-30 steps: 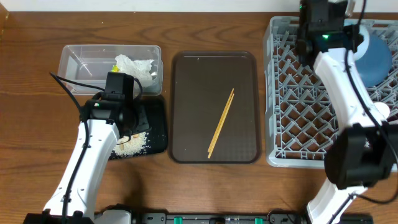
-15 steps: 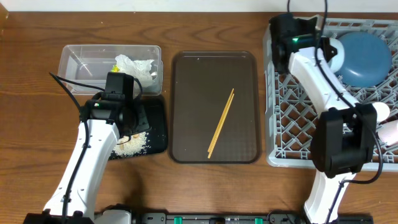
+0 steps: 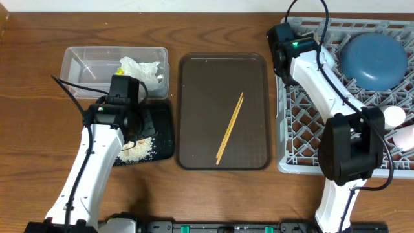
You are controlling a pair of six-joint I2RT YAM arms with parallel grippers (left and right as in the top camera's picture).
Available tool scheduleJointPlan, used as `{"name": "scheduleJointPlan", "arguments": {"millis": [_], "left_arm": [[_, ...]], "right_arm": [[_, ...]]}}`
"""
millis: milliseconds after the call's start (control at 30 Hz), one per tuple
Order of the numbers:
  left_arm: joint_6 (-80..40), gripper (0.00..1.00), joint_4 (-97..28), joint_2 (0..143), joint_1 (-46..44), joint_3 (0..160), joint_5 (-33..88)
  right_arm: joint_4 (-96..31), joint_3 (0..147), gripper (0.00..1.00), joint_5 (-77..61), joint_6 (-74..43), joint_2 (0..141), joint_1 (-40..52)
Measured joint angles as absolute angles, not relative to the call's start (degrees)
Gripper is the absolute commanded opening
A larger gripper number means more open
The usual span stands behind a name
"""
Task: Sort waste into correct bins and load items into the dishwasher rack
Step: 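Place the light-blue bowl upside down in the rack with the right gripper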
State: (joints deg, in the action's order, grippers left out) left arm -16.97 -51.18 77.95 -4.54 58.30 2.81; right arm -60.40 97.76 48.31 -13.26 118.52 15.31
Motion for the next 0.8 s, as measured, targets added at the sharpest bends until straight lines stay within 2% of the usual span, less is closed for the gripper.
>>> {"name": "scheduleJointPlan", "arguments": {"millis": [133, 200, 233, 300, 333, 500, 600, 667, 800], "left_arm": [[-16.97, 0.63, -51.18, 77.95, -4.54, 58.3, 2.81], [-16.95, 0.67, -51.18, 77.95, -4.54, 58.3, 2.79], [-17.1, 0.67, -51.18, 77.95, -4.54, 58.3, 2.79], [-17.34, 0.68, -51.18, 77.95, -4.54, 58.3, 2.81], [-17.37, 0.68, -51.16, 77.95, -4.54, 58.3, 2.81], [-17.78, 0.73, -51.16, 77.95, -4.54, 58.3, 2.81], [-17.8, 0.73, -51.16, 77.95, -4.54, 58.3, 2.79], [-17.78, 0.73, -51.16, 77.95, -4.54, 58.3, 2.79], [-17.8, 0.73, -51.18, 77.95, -4.54, 58.3, 2.81]], "right_arm": [[-61.65, 97.76, 0.19, 42.63, -14.09, 118.52, 15.68], [-61.69, 97.76, 0.31, 40.38, -14.5, 118.39, 15.77], [-61.58, 97.76, 0.43, 38.79, -14.83, 118.04, 15.77], [-60.99, 97.69, 0.61, 35.86, -14.9, 116.97, 15.75], [-60.53, 97.67, 0.65, 34.17, -14.81, 116.01, 15.73], [-58.83, 97.65, 0.63, 19.53, -12.71, 107.81, 15.73], [-59.7, 97.78, 0.56, 8.78, -11.97, 103.63, 15.94], [-61.45, 97.82, 0.5, 2.74, -11.64, 102.85, 16.71], [-64.49, 97.65, 0.49, -3.46, -12.73, 104.49, 20.29]]}}
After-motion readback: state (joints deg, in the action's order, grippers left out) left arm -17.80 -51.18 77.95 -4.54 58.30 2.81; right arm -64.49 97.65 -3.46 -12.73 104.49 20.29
